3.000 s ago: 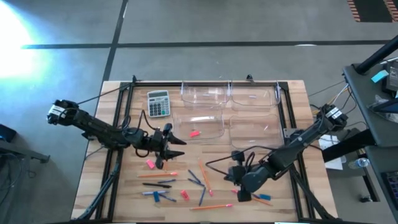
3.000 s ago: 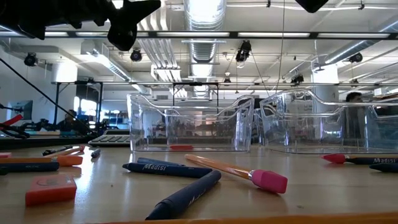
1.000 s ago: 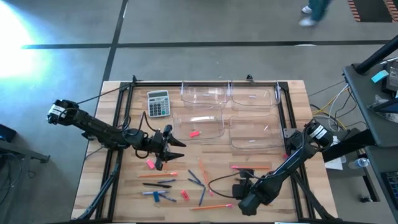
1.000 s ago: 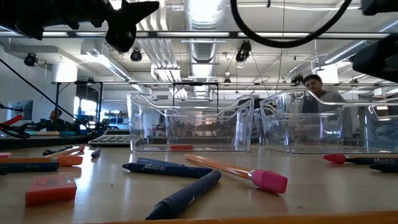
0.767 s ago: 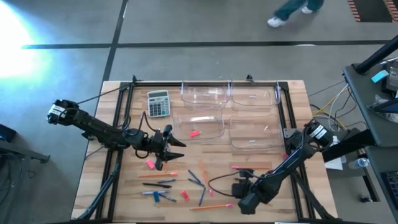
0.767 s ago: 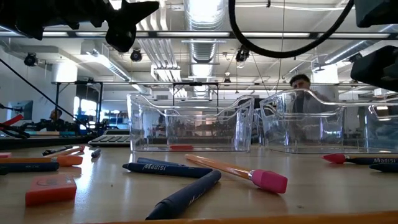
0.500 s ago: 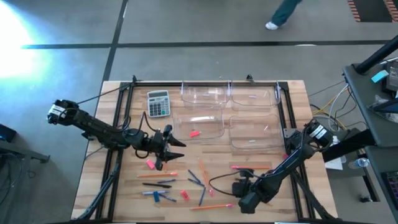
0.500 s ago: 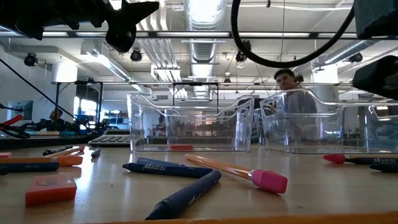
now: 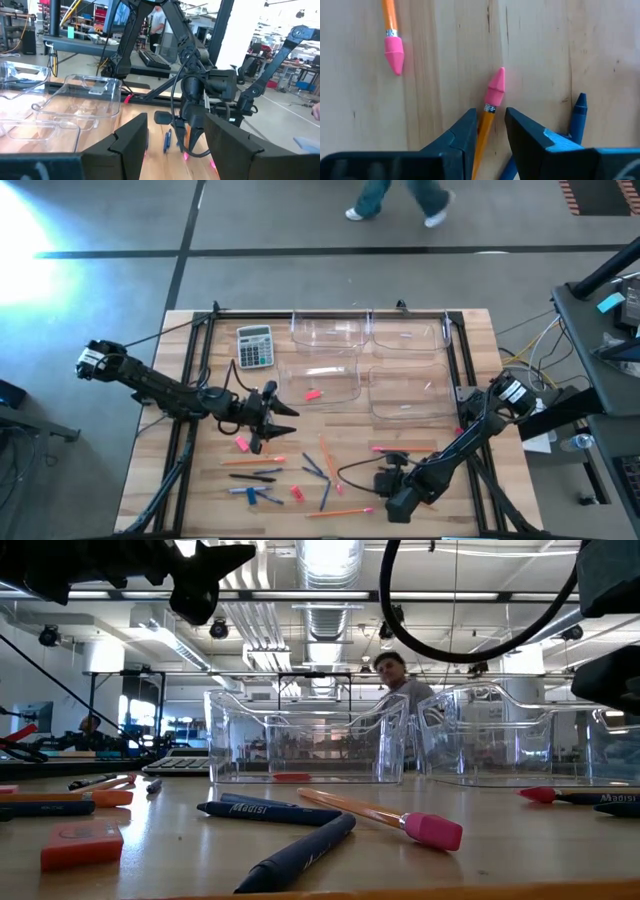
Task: Sort crayons/erasers/pens/pencils in bins
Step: Put the orange pencil into the bottom right transparent bin
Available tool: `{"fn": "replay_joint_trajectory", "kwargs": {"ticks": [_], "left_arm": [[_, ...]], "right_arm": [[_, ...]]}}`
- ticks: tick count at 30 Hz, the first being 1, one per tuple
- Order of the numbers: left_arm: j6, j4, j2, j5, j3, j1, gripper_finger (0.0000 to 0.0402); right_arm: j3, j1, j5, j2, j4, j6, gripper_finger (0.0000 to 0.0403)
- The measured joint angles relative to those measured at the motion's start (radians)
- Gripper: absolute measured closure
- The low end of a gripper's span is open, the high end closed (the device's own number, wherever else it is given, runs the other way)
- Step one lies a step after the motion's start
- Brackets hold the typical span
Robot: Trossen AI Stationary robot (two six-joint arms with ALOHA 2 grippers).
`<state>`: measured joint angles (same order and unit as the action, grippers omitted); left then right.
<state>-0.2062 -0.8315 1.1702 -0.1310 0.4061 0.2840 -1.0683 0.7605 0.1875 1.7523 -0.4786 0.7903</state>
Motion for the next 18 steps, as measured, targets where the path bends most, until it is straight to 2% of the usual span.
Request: {"fn": "replay_joint_trajectory", "kwargs": {"ticks": [10, 18], "left_arm": [[-0.021, 0.011, 0.0, 0.0, 0.0, 0.0, 0.022], [-0.024, 0.01, 0.0, 0.0, 0.001, 0.0, 0.022]], "right_arm": [[-0.016, -0.002, -0.004, 0.0, -0.007, -0.029, 0.0381], [-0.052, -0.002, -0.004, 0.001, -0.013, -0.032, 0.0386]]}}
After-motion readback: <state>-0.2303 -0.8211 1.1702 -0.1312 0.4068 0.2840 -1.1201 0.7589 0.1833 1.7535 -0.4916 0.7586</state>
